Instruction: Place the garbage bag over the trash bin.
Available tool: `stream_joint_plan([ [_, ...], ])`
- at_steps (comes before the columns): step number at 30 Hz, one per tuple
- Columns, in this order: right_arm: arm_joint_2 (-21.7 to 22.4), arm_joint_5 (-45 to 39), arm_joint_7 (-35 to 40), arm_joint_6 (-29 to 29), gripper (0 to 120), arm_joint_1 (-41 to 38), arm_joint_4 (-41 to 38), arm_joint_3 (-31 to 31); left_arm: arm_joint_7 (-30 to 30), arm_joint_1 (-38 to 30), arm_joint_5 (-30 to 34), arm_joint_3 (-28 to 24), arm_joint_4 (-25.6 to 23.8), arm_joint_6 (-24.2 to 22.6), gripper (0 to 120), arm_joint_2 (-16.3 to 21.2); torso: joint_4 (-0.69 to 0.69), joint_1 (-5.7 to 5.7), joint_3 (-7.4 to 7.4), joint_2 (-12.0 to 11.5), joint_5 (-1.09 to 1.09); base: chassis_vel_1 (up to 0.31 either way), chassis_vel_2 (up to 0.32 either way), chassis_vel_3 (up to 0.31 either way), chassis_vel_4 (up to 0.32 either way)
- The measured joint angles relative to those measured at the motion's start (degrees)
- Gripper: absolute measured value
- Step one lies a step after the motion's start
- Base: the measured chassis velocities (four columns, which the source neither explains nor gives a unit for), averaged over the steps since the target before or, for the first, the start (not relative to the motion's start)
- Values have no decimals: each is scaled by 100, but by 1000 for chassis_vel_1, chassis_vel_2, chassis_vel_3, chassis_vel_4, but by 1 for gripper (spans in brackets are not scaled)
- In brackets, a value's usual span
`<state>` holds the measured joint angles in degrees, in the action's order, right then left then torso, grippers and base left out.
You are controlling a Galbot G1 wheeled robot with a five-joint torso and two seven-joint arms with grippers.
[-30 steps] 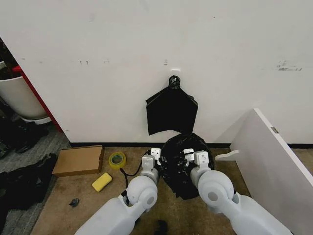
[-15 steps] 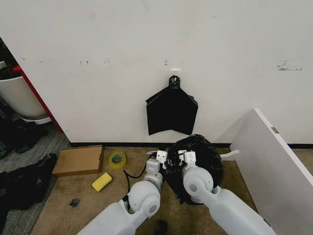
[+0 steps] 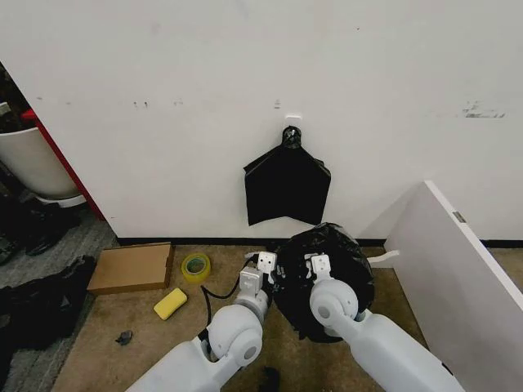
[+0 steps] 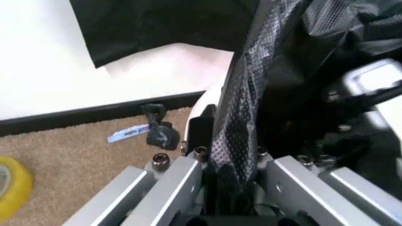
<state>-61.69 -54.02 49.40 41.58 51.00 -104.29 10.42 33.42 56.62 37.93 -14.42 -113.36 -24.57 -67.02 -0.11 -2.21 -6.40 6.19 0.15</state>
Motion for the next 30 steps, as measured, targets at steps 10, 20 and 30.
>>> stream_joint_plan([
  [10,30,-447,-177,-115,0,114,-696,65,-97,10,5,-81,21,57,0,-39,0,0,0,0,0,0,0,0,0],
  [20,-23,-250,-81,-54,0,55,-100,77,-200,57,39,-102,-137,76,0,47,0,0,0,0,0,0,0,0,0],
  [30,54,-425,-473,-232,0,149,-192,-59,-253,59,67,-108,-163,151,0,58,0,0,0,0,0,0,0,0,0],
])
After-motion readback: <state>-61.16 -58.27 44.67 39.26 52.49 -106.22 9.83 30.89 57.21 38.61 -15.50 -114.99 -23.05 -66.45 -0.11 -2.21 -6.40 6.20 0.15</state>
